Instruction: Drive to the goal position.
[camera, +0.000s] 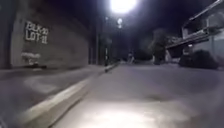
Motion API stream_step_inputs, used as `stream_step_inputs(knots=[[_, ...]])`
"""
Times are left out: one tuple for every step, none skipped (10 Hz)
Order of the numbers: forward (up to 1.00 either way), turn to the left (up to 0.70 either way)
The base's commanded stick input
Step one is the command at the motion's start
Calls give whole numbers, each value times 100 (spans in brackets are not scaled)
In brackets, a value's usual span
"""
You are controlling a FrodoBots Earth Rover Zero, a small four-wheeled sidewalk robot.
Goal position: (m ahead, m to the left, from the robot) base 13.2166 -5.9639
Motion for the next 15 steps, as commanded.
stream_step_inputs(knots=[[100,-31],[100,-17],[100,-3],[100,0],[100,0],[100,0],[100,0],[100,0],[100,0],[100,0],[100,0],[100,0],[100,0],[100,-1],[100,-9]])
